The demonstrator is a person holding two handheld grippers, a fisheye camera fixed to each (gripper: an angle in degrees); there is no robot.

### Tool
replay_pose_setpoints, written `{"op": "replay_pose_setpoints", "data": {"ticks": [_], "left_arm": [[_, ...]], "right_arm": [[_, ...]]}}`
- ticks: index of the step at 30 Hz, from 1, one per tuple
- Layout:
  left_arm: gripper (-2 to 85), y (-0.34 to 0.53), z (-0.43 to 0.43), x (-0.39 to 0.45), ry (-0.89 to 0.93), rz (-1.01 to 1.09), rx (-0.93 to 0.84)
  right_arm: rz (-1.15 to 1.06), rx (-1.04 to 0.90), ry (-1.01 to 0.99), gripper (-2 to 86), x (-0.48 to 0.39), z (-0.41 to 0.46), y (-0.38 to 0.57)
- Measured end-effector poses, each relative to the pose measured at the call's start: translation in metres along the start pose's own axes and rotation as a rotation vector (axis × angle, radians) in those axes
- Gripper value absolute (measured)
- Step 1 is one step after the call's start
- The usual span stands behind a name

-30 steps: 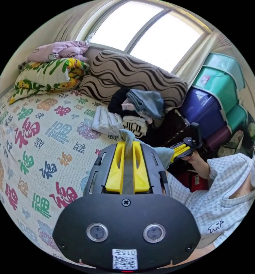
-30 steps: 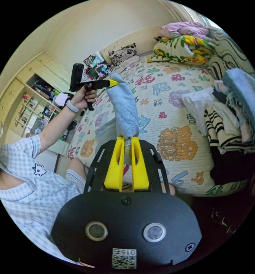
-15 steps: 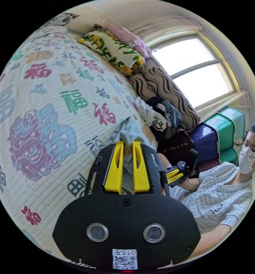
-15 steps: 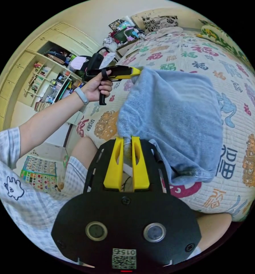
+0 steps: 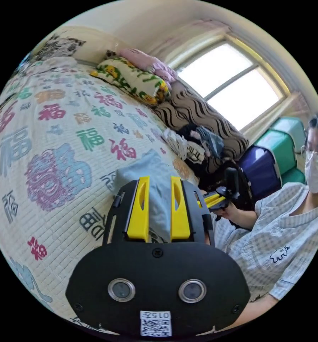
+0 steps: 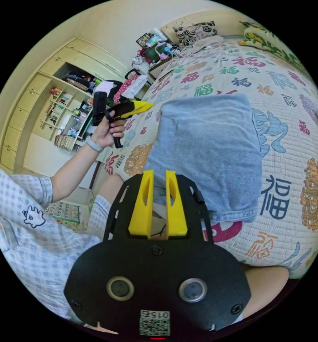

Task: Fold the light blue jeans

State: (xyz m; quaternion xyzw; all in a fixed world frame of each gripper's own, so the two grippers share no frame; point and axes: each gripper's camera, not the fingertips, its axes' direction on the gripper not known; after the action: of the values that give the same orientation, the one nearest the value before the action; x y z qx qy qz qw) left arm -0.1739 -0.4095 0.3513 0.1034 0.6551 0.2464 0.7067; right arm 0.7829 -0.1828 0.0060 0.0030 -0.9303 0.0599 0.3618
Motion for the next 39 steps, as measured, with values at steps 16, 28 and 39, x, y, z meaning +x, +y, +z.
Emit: {"op": "replay_pose_setpoints", "data": {"ticks": [16, 28, 39], "left_arm": [[6.0, 0.008, 0.048, 0.040, -0.372, 0.265, -0.251], [11.2, 0.127, -0.007, -0.018, -0.164, -0.248, 0.040], [16.8, 0.221, 0.064, -0.075, 0.043, -0.537, 0.052]], "right_arm": [[0.268, 0.018, -0.070, 8.1, 0.064, -0.040, 0.036], [0.249, 0.221, -0.089, 14.4, 0.182, -0.156, -0.060], [0.205, -0.153, -0.356, 15.9, 0.241, -0.106, -0.181]]}}
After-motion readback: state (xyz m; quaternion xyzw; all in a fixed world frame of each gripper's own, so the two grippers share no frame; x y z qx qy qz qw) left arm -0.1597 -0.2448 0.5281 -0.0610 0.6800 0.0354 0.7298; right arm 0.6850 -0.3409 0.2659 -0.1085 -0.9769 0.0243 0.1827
